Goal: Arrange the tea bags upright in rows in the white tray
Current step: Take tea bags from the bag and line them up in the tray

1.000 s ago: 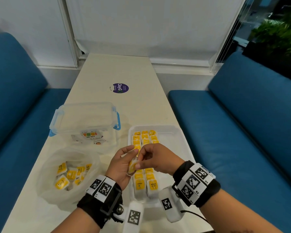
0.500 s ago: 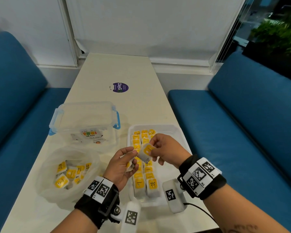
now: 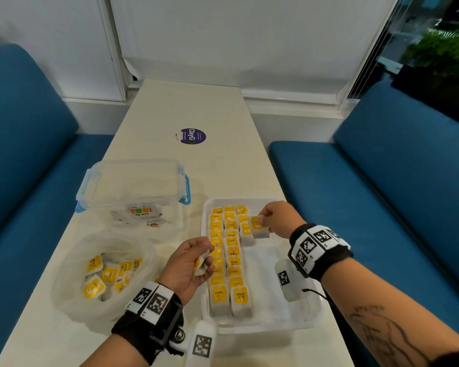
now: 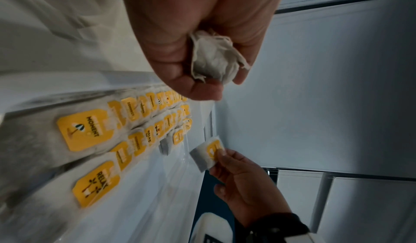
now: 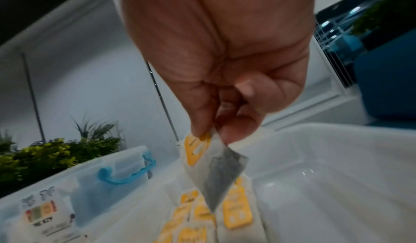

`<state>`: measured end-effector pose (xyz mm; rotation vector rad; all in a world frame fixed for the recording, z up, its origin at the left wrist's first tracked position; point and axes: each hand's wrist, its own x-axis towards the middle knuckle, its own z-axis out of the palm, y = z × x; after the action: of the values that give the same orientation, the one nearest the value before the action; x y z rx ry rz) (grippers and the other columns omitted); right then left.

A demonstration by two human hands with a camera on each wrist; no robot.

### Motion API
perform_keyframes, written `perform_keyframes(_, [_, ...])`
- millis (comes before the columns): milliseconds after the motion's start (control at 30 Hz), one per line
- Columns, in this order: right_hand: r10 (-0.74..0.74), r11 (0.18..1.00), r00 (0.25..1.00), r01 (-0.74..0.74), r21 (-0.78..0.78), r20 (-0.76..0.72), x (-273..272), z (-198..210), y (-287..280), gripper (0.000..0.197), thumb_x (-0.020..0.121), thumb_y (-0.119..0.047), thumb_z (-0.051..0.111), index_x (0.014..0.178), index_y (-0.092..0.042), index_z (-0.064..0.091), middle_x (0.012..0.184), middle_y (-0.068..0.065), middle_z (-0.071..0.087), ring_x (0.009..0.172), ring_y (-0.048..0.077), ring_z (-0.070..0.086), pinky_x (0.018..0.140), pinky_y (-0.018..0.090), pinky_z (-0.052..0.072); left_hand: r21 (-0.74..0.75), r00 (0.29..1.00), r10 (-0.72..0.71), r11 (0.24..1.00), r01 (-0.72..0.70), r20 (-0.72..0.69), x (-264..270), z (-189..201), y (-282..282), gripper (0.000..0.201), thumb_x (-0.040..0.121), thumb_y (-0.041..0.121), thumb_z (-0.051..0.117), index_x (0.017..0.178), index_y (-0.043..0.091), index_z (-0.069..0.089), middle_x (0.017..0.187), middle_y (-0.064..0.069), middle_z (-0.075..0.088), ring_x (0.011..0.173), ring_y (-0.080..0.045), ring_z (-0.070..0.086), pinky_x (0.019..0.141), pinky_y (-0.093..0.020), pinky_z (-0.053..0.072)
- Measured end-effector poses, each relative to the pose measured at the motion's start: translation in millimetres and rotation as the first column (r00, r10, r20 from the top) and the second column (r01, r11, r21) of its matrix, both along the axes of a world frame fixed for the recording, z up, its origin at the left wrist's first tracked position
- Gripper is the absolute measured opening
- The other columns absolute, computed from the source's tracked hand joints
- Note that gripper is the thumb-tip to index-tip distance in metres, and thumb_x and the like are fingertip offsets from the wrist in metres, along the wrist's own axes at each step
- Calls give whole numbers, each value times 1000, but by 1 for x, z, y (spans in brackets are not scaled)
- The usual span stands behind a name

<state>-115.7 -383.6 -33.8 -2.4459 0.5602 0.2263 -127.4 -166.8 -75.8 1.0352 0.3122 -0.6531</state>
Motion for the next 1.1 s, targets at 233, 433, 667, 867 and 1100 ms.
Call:
perform_keyframes(233, [59,997,938,-40,63,-343,13,-34,3,20,94,-10,52,113,-10,58,65,1,55,59,12,53,45,18,35,-2,1000,17,1000,-17,-16,5,1,-1,12,91,4,52,90,15,58,88,-6,61,56,-11,51,48,-18,50])
perform_keyframes(433, [4,992,939,39,120,-344,23,-46,2,6,92,-8,54,91,-14,54,65,3,59,56,11,57,36,15,35,-2,999,30,1000,-30,-37,7,-2,-1,12,91,4,52,91,15,58,89,-6,62,54,-10,52,47,-18,50])
perform_keyframes(667, [14,999,924,0,38,-381,35,-65,-6,25,84,-2,63,69,-15,48,110,12,70,68,14,58,48,18,35,3,999,17,1000,-16,-42,9,-4,-2,13,91,4,51,92,15,58,89,-6,62,53,-10,53,47,-19,50])
perform_keyframes(867, [28,996,940,-55,-69,-340,34,-69,-3,28,81,-26,72,87,-10,49,94,11,63,84,25,61,60,26,46,-9,999,-26,1000,26,-27,8,-7,-3,14,92,7,50,96,16,60,91,-7,63,55,-11,53,47,-20,50])
perform_keyframes(1100, [-11,995,999,8,95,39,14,-15,5,23,82,-24,71,85,-15,50,82,2,57,63,14,56,46,13,39,-72,1000,22,997,-23,-22,7,0,-6,16,95,13,45,93,14,61,92,-11,63,48,-13,58,45,-21,51])
